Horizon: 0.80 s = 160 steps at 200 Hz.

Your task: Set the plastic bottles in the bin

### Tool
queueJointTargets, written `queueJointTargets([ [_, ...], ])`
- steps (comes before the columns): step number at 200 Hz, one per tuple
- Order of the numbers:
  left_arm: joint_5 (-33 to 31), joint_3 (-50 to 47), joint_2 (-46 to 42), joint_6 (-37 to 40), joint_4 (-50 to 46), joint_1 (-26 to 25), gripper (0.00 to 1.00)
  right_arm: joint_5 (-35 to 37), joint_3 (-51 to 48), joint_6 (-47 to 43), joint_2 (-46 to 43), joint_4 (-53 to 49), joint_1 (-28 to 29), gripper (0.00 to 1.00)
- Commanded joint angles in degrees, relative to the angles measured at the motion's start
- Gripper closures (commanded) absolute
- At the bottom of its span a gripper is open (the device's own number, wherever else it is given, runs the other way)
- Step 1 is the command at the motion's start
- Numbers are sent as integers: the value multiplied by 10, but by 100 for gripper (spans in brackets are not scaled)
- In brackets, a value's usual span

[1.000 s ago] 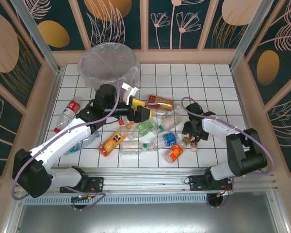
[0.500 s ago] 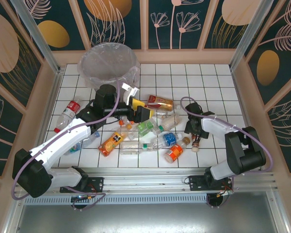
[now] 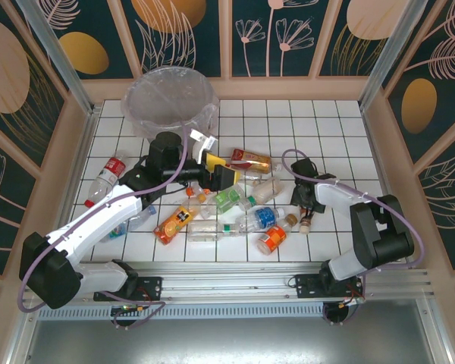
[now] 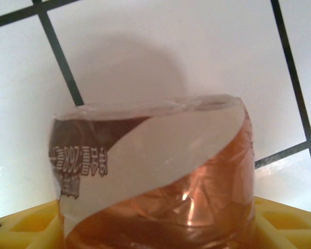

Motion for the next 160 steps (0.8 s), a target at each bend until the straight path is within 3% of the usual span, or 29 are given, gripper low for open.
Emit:
queueJointTargets([
  [1, -2, -8, -14, -3, 16, -3, 1, 15, 15, -16, 16, 22, -15, 36],
  [16, 0, -7, -12, -3, 15, -3, 2, 17, 24, -21, 21, 26, -17, 34],
  [67, 1, -11, -15, -3, 18, -3, 2, -6, 12, -4, -1, 10, -2, 18],
  [160, 4, -11, -18, -7, 19, -3, 1, -6, -19, 44, -40, -35, 43, 22],
])
